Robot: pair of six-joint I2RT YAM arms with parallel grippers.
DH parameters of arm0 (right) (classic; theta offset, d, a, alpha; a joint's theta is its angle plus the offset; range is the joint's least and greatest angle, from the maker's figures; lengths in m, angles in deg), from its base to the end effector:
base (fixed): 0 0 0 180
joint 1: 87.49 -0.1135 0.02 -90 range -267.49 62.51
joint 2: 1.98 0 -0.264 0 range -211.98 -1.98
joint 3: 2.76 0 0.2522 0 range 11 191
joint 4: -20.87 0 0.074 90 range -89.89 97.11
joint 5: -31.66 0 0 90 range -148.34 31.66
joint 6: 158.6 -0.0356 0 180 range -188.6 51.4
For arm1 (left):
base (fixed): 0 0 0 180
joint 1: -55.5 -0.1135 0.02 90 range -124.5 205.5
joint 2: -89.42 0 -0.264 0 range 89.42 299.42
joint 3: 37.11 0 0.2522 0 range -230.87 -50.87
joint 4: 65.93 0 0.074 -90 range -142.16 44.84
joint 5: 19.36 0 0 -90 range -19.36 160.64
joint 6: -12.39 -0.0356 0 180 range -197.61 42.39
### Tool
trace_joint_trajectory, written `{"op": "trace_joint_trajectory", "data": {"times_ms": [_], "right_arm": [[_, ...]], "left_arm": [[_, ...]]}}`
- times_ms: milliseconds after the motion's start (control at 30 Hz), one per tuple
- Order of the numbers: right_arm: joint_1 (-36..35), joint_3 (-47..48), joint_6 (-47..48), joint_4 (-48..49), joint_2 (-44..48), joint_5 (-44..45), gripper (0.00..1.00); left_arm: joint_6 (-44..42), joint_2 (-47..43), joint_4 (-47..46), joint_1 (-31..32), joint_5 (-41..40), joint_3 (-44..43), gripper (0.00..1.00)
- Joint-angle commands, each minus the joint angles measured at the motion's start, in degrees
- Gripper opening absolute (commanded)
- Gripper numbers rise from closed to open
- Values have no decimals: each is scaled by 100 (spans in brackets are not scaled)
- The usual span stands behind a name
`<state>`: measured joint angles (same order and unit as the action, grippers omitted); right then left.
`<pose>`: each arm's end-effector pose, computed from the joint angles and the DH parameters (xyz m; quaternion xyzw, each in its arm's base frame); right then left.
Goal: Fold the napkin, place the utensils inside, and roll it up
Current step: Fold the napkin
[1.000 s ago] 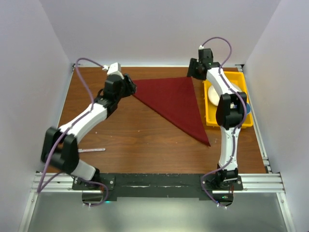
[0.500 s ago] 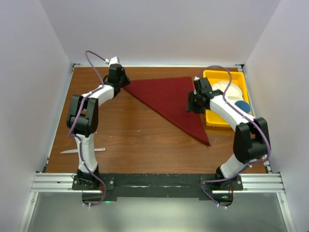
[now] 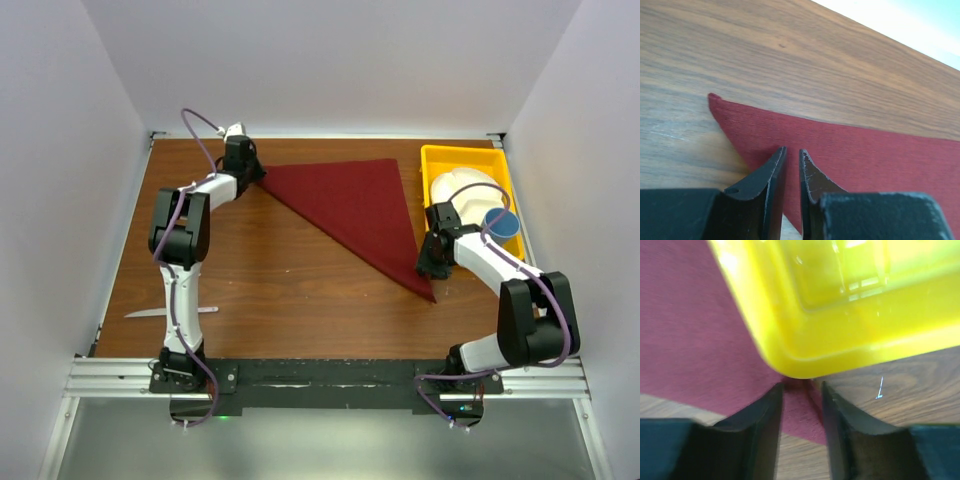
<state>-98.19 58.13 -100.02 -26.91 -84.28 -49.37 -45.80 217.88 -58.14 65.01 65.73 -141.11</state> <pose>0.2547 0.0425 0.1810 0.1902 0.9620 -0.0071 0.1957 0.4999 -0.0807 0.1574 -0.1895 0.8544 -0.1351 0.4647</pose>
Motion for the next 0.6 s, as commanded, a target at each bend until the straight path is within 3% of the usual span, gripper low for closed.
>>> {"op": "trace_joint_trajectory", "data": {"times_ms": [0, 67, 200, 433, 500, 567], "right_arm": [[-20, -353, -364, 141, 223, 87, 28], [-20, -547, -417, 106, 320, 174, 21], [-46, -504, -252, -34, 654, 569, 24], [-143, -81, -57, -106, 768, -61, 47], [-143, -195, -154, 9, 742, -254, 46], [-126, -494, -468, 193, 698, -563, 39]], "left_arm": [[-219, 82, -97, -90, 42, -222, 21], [-272, 100, -35, -99, 42, -231, 21], [-570, -93, -44, -108, 104, -179, 22], [-597, -235, 8, -134, 122, -362, 24], [-580, -138, 79, -178, 95, -442, 24], [-527, 3, 62, -231, 148, -504, 23]]}}
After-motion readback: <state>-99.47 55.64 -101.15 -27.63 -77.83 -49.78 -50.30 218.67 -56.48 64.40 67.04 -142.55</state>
